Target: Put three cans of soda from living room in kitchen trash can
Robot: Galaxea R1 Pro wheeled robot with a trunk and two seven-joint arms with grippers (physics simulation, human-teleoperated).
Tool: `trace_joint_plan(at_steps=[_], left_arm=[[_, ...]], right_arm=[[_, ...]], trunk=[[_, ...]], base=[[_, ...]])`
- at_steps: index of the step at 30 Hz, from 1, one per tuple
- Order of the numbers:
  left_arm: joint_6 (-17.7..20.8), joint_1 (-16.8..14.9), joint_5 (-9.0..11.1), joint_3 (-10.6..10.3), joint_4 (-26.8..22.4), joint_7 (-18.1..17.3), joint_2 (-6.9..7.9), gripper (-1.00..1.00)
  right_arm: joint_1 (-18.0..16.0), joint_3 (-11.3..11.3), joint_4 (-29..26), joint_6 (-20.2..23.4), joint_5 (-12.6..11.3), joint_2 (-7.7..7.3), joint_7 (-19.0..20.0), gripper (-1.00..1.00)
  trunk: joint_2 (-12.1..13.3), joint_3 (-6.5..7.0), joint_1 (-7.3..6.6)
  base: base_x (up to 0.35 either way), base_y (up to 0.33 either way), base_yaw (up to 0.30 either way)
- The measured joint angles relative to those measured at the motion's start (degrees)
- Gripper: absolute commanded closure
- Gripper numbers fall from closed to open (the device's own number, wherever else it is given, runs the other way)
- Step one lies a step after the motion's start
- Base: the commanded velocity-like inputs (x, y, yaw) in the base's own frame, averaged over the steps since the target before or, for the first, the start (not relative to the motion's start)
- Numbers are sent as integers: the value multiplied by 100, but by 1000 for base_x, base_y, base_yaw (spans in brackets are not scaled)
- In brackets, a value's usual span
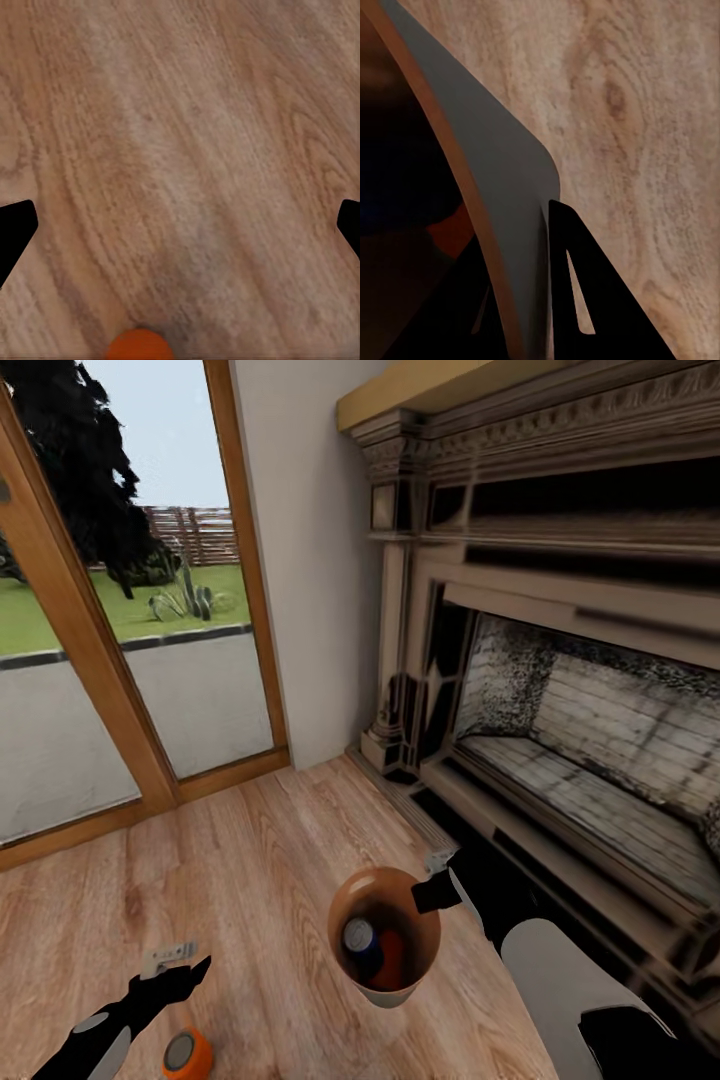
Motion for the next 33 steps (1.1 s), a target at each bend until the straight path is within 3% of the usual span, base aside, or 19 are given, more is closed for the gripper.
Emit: trace_joint_plan(at_steps=[25, 27, 28, 31, 33], left_arm=[[72, -30, -10, 7, 175, -148, 29, -100], [75, -51, -3, 8, 322, -237, 34, -100], [77, -72, 7, 15, 490, -491, 39, -100], [64, -90, 16, 37, 615, -792, 66, -100], [64, -94, 17, 41, 634, -835, 72, -100]], right_arm=[[35, 13, -8, -2, 12, 35, -4, 100], [35, 13, -8, -1, 7, 35, -3, 100], [35, 11, -10, -1, 1, 31, -3, 100], [36, 6, -15, -4, 19, 27, -5, 100], [34, 5, -17, -7, 27, 27, -7, 100]], trunk=[[-34, -554, 65], [-36, -598, 70], [-38, -620, 72], [-42, -687, 80], [-42, -687, 79]], base=[[0, 0, 0], [0, 0, 0], [0, 0, 0], [0, 0, 0], [0, 0, 0]])
